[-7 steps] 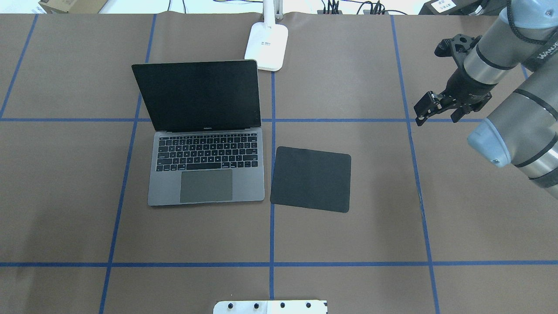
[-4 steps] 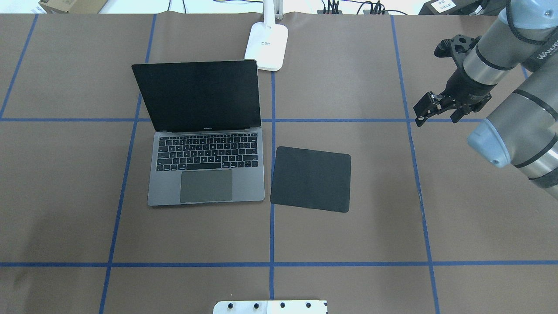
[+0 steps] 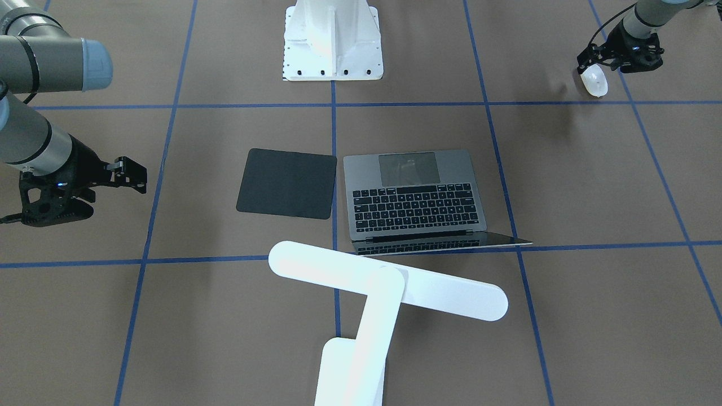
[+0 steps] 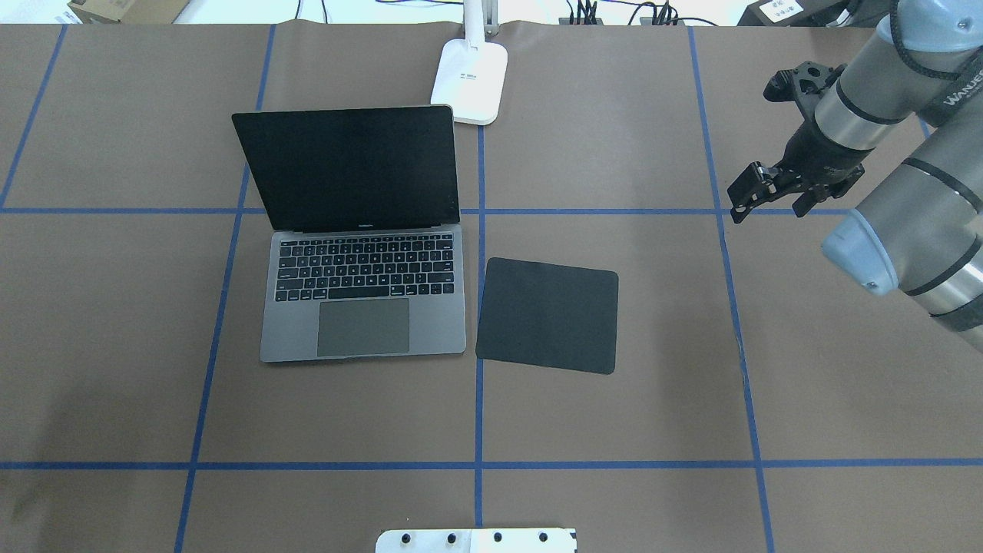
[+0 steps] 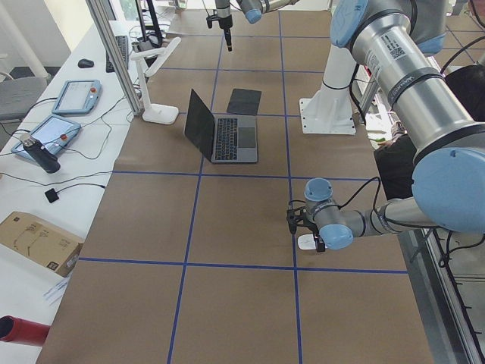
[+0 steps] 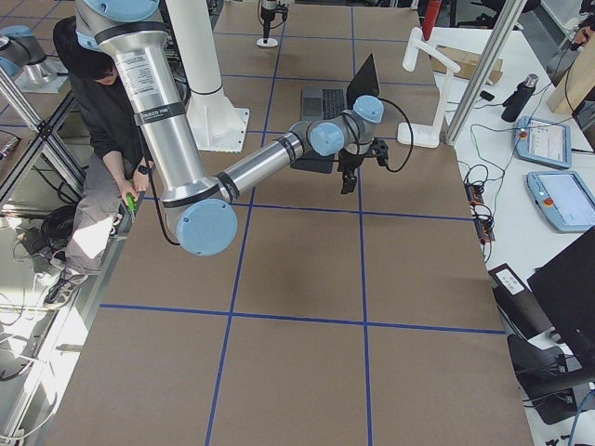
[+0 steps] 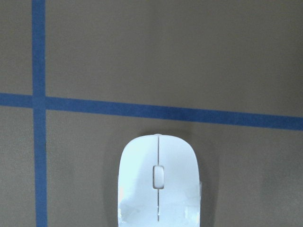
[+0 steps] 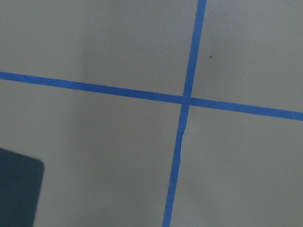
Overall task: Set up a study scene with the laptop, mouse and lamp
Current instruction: 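Hold the white mouse in the left gripper and bring it toward the table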
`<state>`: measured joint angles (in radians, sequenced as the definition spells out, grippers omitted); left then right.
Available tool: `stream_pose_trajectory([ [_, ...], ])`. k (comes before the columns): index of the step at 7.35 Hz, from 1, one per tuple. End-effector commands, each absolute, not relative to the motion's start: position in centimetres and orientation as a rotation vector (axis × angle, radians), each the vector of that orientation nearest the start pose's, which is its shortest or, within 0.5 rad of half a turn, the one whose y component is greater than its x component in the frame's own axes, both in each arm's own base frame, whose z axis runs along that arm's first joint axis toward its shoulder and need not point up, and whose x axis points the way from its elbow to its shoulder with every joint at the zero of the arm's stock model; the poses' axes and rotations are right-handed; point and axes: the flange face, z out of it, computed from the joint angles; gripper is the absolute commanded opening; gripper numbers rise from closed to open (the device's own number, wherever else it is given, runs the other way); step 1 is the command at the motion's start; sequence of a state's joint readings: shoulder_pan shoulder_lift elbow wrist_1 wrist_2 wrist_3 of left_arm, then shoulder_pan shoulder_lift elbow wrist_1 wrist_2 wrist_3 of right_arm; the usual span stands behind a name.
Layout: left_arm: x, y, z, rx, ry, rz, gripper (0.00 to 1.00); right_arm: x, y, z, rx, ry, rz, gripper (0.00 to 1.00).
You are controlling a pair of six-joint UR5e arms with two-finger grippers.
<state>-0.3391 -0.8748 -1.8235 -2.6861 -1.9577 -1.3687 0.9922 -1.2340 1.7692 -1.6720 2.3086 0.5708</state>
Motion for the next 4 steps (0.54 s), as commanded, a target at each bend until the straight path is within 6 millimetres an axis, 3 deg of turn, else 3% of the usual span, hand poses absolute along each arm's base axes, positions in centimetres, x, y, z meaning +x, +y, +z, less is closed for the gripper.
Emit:
stream_pose_trajectory([
  [1, 18.03, -16.31, 67.41, -0.186, 0.735, 0.006, 1.00, -27.38, -53.74, 38.84, -0.049, -0.834, -0.169, 1.00],
  [4, 18.79, -16.41, 68.03, -0.192, 0.734, 0.008, 1.00, -27.55, -53.68, 38.67, -0.045, -0.835, -0.173, 1.00],
])
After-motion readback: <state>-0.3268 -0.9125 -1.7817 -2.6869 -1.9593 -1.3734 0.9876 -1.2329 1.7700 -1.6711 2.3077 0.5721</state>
